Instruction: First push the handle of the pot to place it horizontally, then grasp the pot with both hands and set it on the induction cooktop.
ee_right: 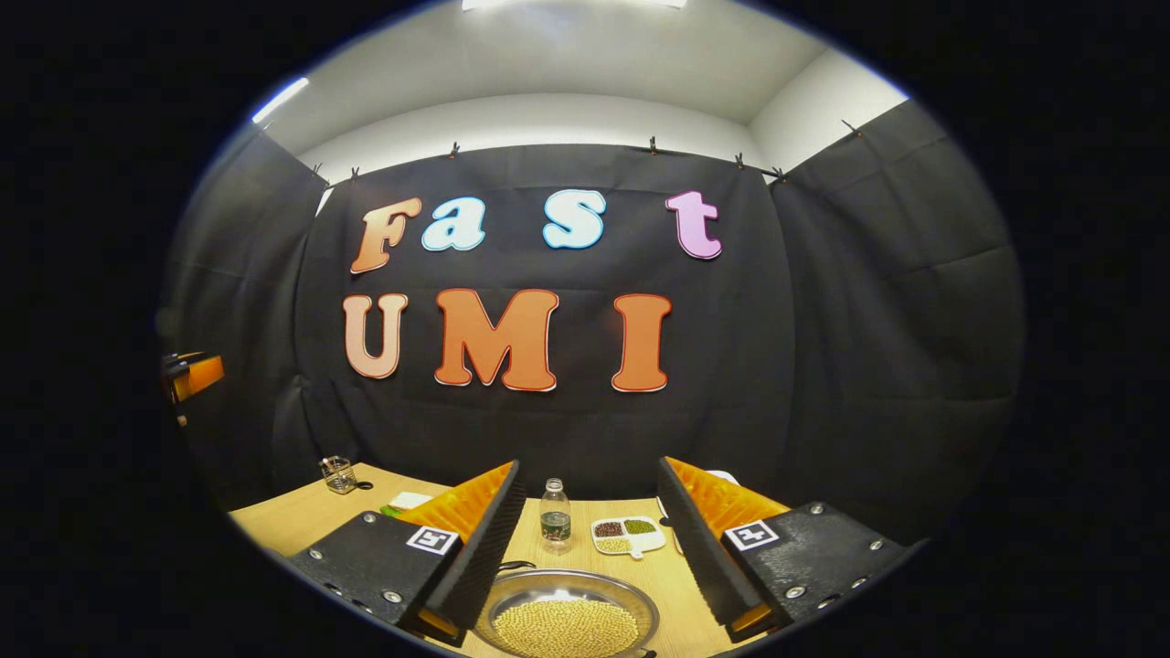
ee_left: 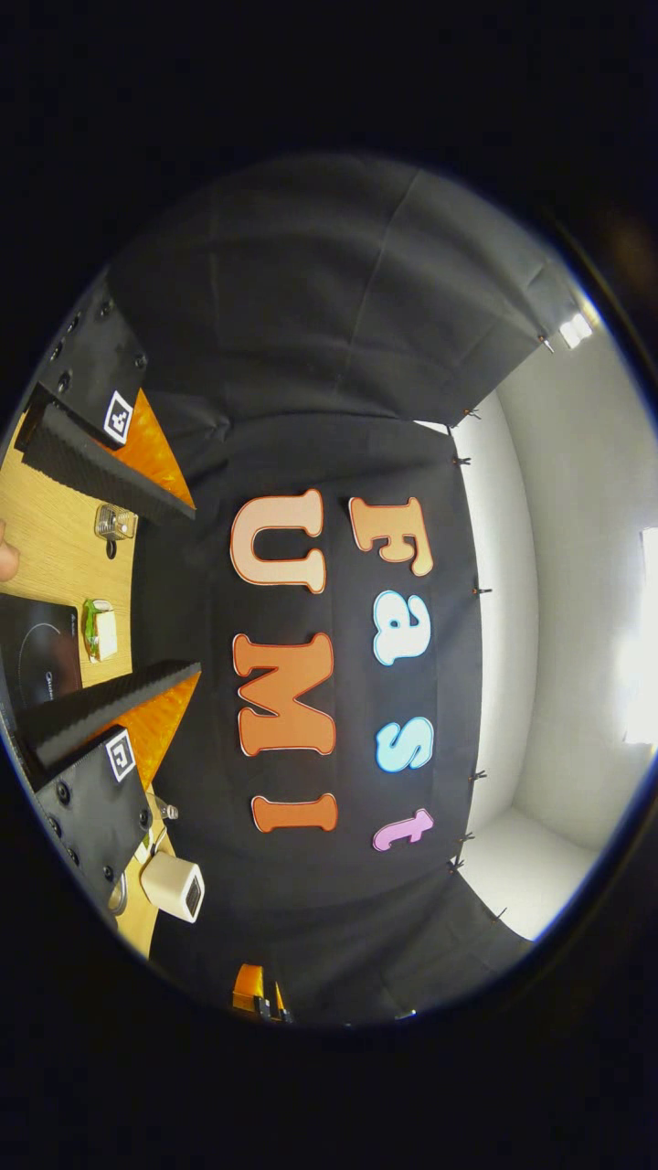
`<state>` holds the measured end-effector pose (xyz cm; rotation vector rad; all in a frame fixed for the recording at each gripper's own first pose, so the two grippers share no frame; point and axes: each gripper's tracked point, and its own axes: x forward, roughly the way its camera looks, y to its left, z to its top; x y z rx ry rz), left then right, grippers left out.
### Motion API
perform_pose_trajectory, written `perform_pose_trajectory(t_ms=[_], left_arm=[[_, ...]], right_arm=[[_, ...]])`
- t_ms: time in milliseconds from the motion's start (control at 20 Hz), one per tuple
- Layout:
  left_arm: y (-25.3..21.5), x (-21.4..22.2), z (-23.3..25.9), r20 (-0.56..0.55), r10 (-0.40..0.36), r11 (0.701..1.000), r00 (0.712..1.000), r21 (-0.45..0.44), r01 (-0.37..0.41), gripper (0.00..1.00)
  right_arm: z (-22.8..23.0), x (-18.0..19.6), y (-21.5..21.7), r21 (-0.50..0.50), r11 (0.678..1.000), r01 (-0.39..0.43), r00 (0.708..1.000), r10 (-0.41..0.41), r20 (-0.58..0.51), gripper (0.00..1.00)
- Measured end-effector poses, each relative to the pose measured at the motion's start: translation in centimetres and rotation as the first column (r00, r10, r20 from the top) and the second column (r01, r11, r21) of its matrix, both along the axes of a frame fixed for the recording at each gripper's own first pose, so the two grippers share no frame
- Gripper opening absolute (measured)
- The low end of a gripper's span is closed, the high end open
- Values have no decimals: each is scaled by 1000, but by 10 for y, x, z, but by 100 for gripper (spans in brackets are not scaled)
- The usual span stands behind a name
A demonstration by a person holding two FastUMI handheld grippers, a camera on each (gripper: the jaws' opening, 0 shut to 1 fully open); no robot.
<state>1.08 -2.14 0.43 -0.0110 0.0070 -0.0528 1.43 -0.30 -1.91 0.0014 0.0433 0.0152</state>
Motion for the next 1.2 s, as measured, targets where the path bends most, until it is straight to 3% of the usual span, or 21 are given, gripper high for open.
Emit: perform_pose_trajectory(t_ms=[150, 300, 750, 950, 1050, 1200], left_arm=[[1, 1, -2, -7, 4, 1000, 1000, -3, -4, 99], [2, 1, -3, -12, 9, 1000, 1000, -5, -9, 99], [-1, 0, -3, -14, 2, 1000, 1000, -12, -2, 99], [-1, -2, -8, -30, -4, 1000, 1000, -21, 4, 99], [2, -2, -5, -21, 4, 1000, 1000, -18, -4, 99], [6, -4, -4, -13, 22, 1000, 1000, -13, -22, 98]], right_arm=[[-4, -3, 3, 15, 1000, -17, 1000, 17, -5, 86], [-8, -6, 4, 25, 999, -29, 1000, 29, -10, 63], [-38, -18, 8, -7, 999, -38, 997, 38, -67, 21], [-65, -25, 14, 8, 999, -52, 990, 53, -132, 11], [-77, -28, 11, 4, 999, -46, 986, 46, -158, 10], [-94, -35, 7, 7, 1000, -24, 982, 25, -189, 0]])
